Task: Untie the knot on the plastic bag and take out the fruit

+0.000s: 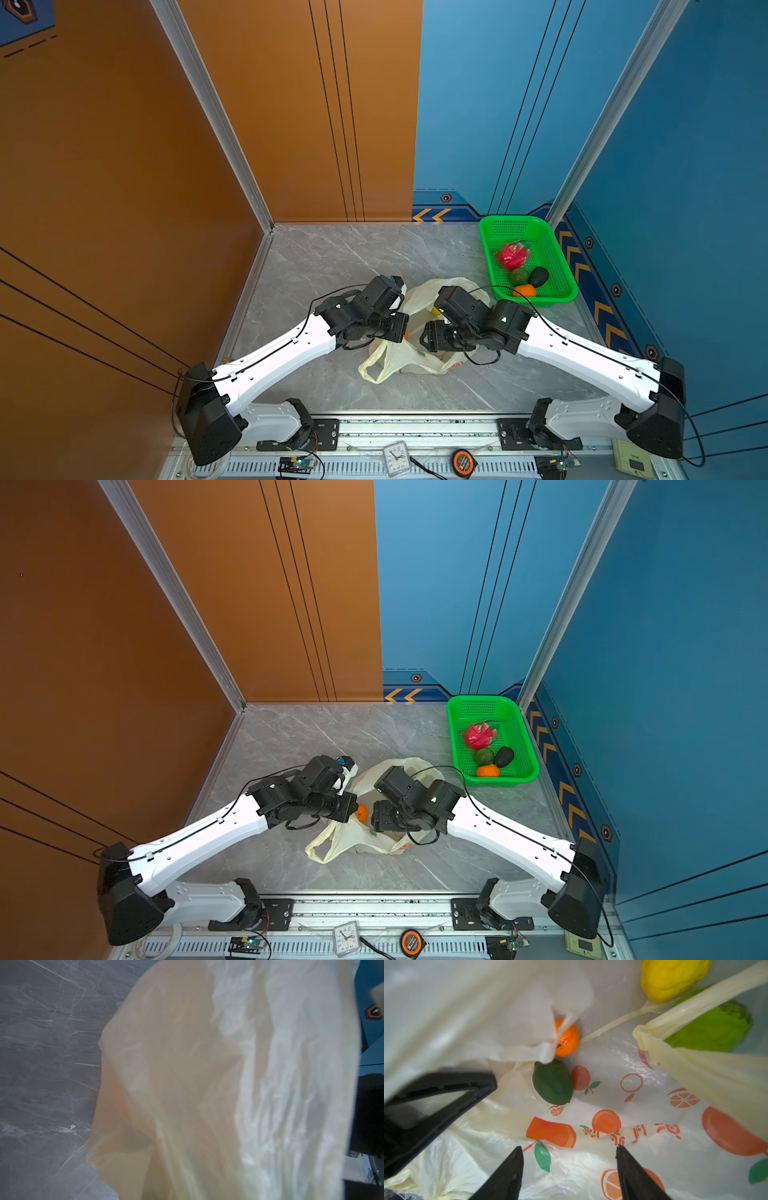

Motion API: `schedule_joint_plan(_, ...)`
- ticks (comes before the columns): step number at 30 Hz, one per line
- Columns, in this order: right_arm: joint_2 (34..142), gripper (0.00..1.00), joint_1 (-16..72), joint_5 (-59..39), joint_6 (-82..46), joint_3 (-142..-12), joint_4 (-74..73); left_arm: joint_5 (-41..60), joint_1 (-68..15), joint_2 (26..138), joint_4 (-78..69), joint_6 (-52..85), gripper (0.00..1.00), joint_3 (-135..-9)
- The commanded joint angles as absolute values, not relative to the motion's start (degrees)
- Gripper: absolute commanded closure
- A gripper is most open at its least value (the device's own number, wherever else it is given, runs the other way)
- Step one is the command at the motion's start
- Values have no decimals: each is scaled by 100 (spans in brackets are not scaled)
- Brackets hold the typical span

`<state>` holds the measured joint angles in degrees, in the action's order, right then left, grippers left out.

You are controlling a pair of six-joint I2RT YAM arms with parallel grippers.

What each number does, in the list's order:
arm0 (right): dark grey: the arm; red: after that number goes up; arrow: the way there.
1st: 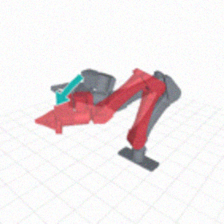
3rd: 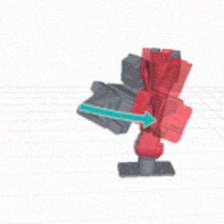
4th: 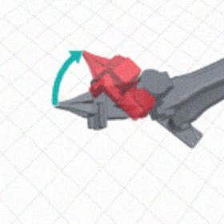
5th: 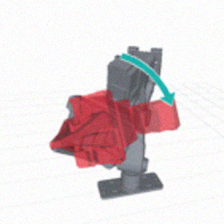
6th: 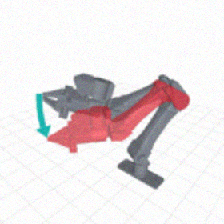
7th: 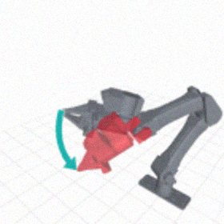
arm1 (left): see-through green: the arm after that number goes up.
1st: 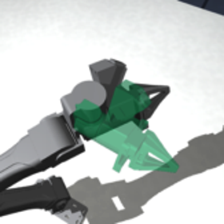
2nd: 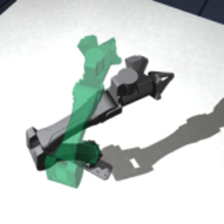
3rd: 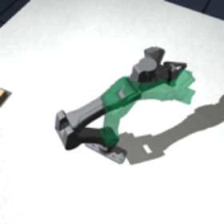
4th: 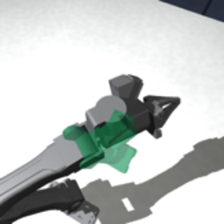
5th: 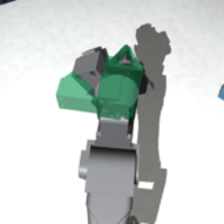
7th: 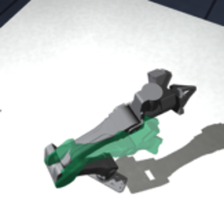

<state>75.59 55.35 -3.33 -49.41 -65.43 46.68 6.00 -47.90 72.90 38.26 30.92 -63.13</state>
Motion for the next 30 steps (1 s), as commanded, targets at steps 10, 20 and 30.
schedule_joint_plan(10, 8592, 29, 5397, 1254, -5315, -6132, 3393, 650, -4761, 7192, 3656, 2947, 96, -6229)
schedule_joint_plan(20, 8176, 25, 4666, 2733, -5453, -5821, 4005, 476, -5006, 7031, 3547, 2944, 96, -5716)
schedule_joint_plan(30, 8537, 16, 4243, 2558, -5164, -5832, 3971, 238, -5321, 7176, 3253, 3067, 96, -5765)
